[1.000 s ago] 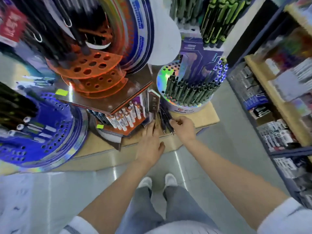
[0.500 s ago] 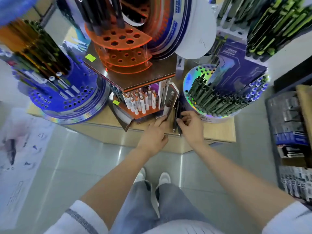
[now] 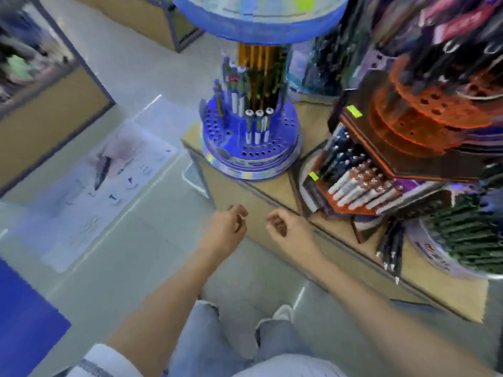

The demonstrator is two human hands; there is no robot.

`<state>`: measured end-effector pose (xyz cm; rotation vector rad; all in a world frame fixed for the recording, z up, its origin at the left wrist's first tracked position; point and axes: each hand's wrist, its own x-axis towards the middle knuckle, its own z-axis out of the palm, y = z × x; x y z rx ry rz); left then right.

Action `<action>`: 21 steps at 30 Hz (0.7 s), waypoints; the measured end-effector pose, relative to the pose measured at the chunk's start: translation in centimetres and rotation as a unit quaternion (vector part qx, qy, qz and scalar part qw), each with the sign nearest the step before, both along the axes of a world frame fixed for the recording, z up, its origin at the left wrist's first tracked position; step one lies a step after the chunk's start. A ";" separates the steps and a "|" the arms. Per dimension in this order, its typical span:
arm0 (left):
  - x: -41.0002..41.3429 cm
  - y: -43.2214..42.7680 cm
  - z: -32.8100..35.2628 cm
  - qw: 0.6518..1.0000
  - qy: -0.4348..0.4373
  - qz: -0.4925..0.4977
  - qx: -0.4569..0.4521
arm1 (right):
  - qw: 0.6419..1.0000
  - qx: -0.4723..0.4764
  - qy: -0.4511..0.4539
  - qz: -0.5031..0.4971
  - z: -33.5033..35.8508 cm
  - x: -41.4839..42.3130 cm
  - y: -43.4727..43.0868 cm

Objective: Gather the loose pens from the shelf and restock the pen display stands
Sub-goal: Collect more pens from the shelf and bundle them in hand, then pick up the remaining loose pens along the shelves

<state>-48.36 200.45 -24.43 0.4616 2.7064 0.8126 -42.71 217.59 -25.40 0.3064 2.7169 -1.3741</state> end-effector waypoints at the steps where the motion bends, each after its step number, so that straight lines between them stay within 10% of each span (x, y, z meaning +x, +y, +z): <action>1: -1.0 -2.5 0.0 1.000 0.003 0.021 -0.016 | 1.000 0.008 -0.002 0.029 -0.1 -1.7 -2.2; 13: -20.3 -33.9 1.8 0.986 0.035 0.110 -0.122 | 0.981 0.125 0.061 0.134 3.4 -28.1 -27.7; 21: -35.5 -38.9 4.1 0.993 0.042 0.062 -0.088 | 0.980 0.174 0.036 0.087 4.5 -41.4 -33.7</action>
